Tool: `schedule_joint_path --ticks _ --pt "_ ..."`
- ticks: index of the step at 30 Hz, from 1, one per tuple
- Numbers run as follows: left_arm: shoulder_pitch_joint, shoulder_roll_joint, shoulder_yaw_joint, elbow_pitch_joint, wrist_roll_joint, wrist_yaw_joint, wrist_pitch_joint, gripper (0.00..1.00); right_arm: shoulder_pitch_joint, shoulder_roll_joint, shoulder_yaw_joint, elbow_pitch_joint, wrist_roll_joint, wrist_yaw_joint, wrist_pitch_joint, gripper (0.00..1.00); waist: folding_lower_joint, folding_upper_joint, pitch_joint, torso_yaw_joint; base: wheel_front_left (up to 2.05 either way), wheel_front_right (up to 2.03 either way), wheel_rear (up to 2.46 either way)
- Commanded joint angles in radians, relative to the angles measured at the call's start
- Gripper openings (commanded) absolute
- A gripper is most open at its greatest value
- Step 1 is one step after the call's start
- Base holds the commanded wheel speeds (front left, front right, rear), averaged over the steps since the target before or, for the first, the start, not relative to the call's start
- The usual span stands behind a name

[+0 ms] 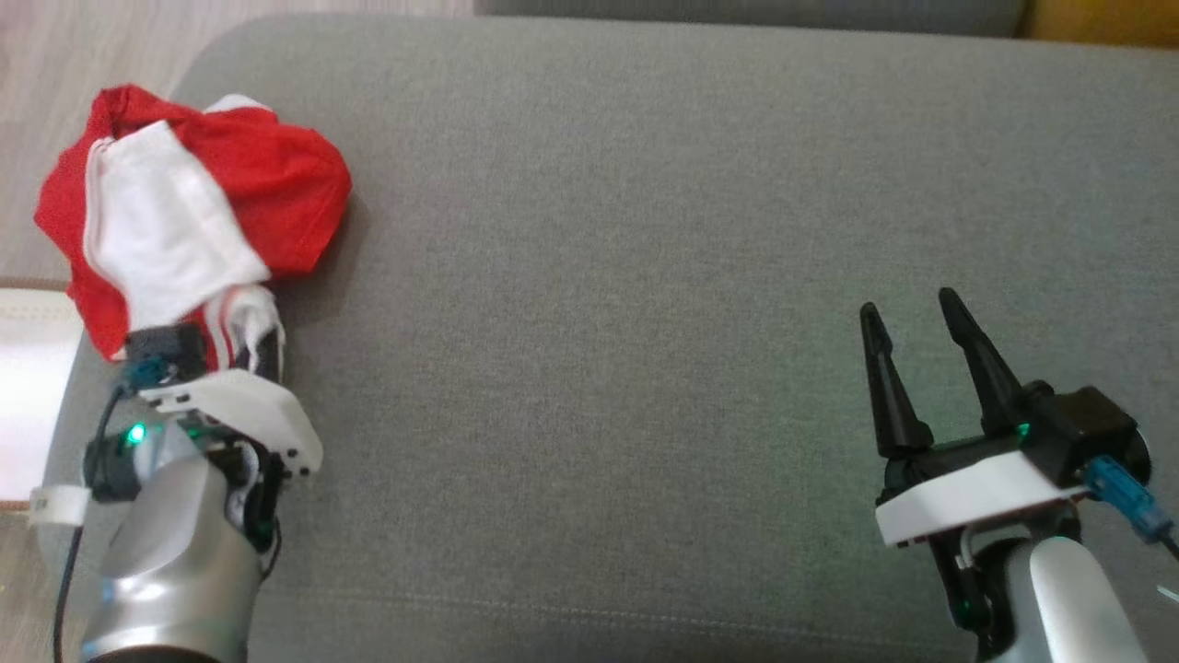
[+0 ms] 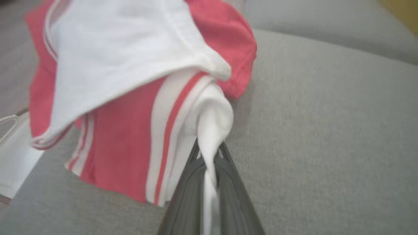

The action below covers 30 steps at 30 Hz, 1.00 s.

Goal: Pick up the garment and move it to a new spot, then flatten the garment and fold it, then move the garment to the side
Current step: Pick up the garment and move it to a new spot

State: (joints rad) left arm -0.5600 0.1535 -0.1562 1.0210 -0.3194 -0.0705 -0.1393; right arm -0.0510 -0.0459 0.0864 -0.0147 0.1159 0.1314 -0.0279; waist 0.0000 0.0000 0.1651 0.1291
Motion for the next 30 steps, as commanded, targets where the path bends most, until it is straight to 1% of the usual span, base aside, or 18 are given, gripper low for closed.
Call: schedule_joint_path --ticks 1,5,6,10,13,15,19,22,26,30 --pt "-0.019 0.05 0.031 -0.058 0.001 0.014 -0.039 0.0 -0.013 -0.004 0.016 -0.031 0.01 -0.001 -0.016 1.0 0.0 0.0 -0.025 -0.002 0.0 0.0 0.0" --pt "0.009 0.069 0.031 -0.192 0.016 0.035 -0.091 0.0 0.008 -0.004 0.001 -0.037 0.018 -0.001 -0.018 1.0 0.0 0.0 -0.065 -0.003 0.0 0.0 0.0" --pt "0.031 0.079 0.033 -0.282 0.027 0.054 -0.104 0.0 0.017 -0.004 -0.004 -0.041 0.021 -0.001 -0.017 1.0 0.0 0.0 -0.084 -0.005 0.0 0.0 0.0" --pt "0.095 0.087 0.046 -0.509 0.04 0.09 -0.116 0.0 0.032 -0.004 -0.01 -0.048 0.032 -0.001 -0.015 1.0 0.0 0.0 -0.113 -0.017 0.0 0.0 0.0" --pt "0.151 0.093 0.043 -0.659 0.047 0.105 -0.113 0.0 0.042 -0.004 -0.012 -0.054 0.035 -0.001 -0.011 1.0 0.0 0.0 -0.13 -0.032 0.0 0.0 0.0" --pt "0.185 0.095 0.032 -0.746 0.052 0.109 -0.092 0.0 0.049 -0.004 -0.014 -0.058 0.036 -0.001 -0.009 1.0 0.0 0.0 -0.141 -0.044 0.0 0.0 0.0" --pt "0.235 0.086 0.0 -0.892 0.052 0.105 -0.05 0.0 0.061 -0.004 -0.022 -0.066 0.038 -0.001 -0.005 1.0 0.0 0.0 -0.154 -0.071 0.0 0.0 0.0" --pt "0.255 0.07 -0.034 -0.962 0.045 0.094 -0.018 0.0 0.069 -0.004 -0.029 -0.073 0.04 -0.001 -0.001 1.0 0.0 0.0 -0.157 -0.093 0.0 0.0 0.0" --pt "0.248 0.044 -0.088 -0.999 0.038 0.068 0.013 0.0 0.074 -0.004 -0.038 -0.084 0.038 -0.001 0.005 1.0 0.0 0.0 -0.153 -0.127 0.0 0.0 0.0" --pt "0.203 0.009 -0.149 -1.004 0.038 0.036 0.025 0.0 0.066 -0.004 -0.035 -0.098 0.034 -0.001 0.01 1.0 0.0 0.0 -0.136 -0.178 0.0 0.0 0.0"
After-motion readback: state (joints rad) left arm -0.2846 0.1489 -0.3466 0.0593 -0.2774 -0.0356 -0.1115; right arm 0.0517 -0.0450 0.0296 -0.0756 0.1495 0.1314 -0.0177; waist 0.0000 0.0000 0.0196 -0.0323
